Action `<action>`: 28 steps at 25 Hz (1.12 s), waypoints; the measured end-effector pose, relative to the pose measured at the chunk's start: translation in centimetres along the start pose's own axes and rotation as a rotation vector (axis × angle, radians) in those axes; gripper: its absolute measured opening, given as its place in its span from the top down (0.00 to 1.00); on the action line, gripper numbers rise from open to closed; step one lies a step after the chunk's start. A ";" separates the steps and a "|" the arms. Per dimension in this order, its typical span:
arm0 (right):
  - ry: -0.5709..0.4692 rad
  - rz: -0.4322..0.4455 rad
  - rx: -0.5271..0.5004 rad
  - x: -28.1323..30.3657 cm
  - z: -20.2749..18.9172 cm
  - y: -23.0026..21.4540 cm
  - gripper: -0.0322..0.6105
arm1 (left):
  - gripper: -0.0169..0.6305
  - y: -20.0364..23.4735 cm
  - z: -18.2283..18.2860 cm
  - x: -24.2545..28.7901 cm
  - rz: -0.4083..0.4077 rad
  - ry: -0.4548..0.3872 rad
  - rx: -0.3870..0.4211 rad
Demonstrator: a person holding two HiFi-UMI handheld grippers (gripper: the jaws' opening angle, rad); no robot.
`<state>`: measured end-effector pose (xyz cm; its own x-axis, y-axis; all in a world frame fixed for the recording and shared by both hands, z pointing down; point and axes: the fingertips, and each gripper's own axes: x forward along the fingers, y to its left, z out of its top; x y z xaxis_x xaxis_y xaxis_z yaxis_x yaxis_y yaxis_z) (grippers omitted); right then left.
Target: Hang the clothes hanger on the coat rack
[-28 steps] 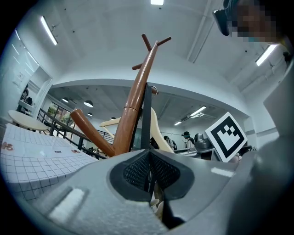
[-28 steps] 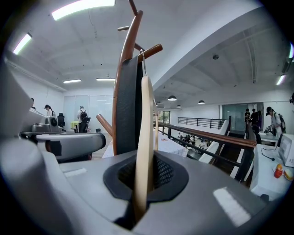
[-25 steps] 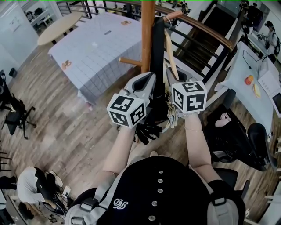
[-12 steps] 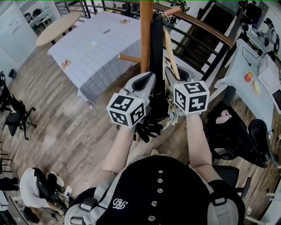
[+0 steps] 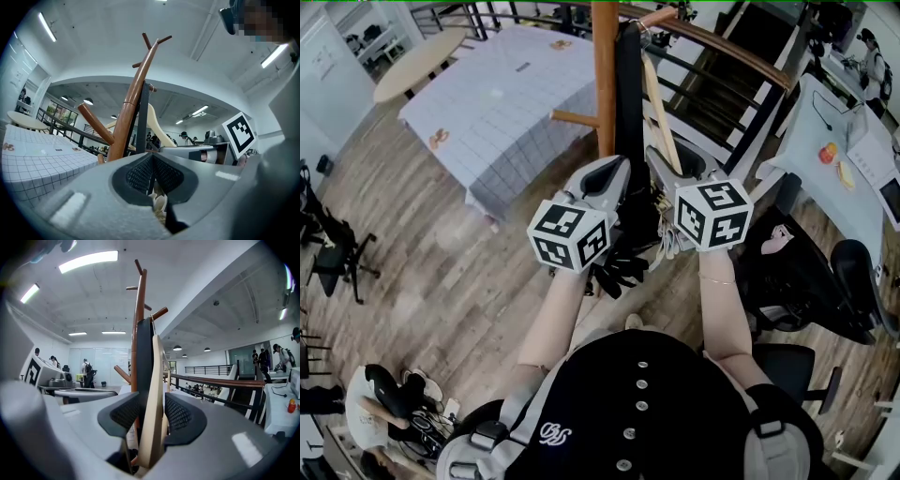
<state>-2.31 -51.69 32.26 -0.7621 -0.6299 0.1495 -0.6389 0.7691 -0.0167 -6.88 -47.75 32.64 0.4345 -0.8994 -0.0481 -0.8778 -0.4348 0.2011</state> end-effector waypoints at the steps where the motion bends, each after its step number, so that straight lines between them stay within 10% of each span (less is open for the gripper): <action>1: 0.001 0.002 0.004 -0.2 -0.1 0.2 0.72 | 0.98 -0.1 -0.1 -0.2 -0.002 0.003 0.000; 28: -0.186 -0.072 0.107 -8.3 2.0 6.7 0.70 | 0.98 -3.8 0.4 -7.4 -0.127 0.004 0.017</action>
<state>-0.51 -41.52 28.90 -0.7138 -0.6997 -0.0303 -0.6925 0.7116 -0.1189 -6.89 -39.47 31.85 0.5430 -0.8369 -0.0682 -0.8189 -0.5458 0.1775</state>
